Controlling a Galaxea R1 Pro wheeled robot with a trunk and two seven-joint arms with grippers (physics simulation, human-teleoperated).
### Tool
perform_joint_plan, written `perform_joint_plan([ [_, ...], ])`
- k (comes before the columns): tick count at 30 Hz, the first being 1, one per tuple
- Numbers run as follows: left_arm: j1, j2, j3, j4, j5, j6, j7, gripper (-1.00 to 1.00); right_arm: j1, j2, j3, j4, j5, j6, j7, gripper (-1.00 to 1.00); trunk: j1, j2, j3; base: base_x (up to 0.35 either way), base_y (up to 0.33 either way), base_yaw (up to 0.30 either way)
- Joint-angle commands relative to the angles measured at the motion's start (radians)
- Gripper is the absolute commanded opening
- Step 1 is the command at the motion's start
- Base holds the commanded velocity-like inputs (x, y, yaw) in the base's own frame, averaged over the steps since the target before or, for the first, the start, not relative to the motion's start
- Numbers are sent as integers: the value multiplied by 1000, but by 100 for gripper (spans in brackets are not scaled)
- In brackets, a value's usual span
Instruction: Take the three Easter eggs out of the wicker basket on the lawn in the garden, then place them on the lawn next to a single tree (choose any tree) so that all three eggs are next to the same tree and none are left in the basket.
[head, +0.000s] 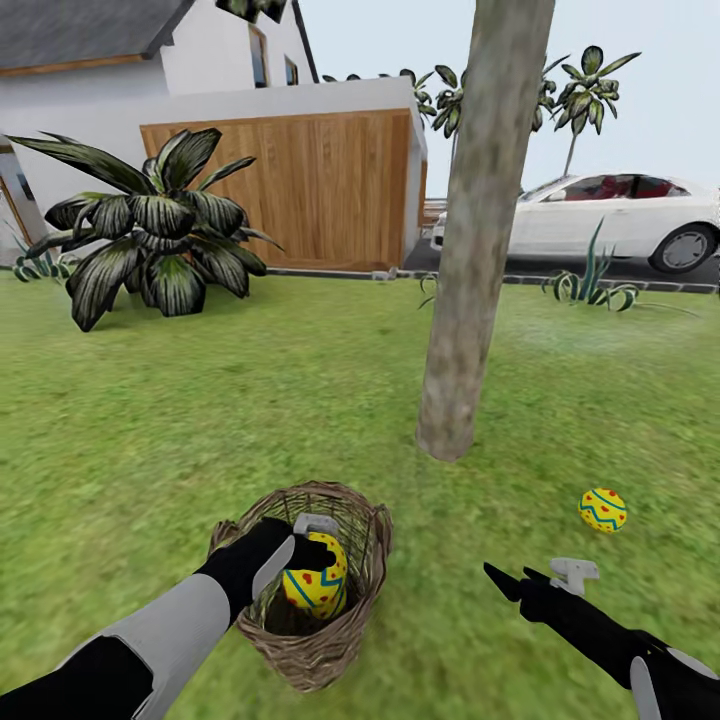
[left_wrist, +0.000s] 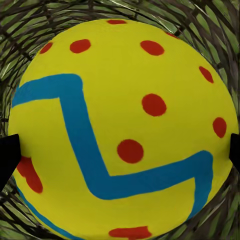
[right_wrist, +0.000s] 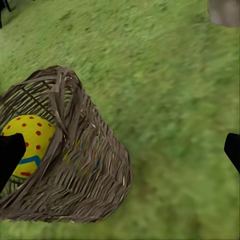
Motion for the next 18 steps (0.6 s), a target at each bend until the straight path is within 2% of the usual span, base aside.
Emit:
perform_joint_plan([
  [1,-1,1,-6,-1,3,3,3,-100,-1,1,-2,-1,-3,8,4,100,-1,0,3,-3,0,0],
  [13,1,1,-6,-1,3,-5,10,-100,-1,1,-2,0,-3,8,4,100,-6,3,49,-2,0,0],
  [18,1,1,-6,-1,3,-5,10,-100,-1,1,-2,1,-3,8,4,100,-22,31,66,-182,0,0],
])
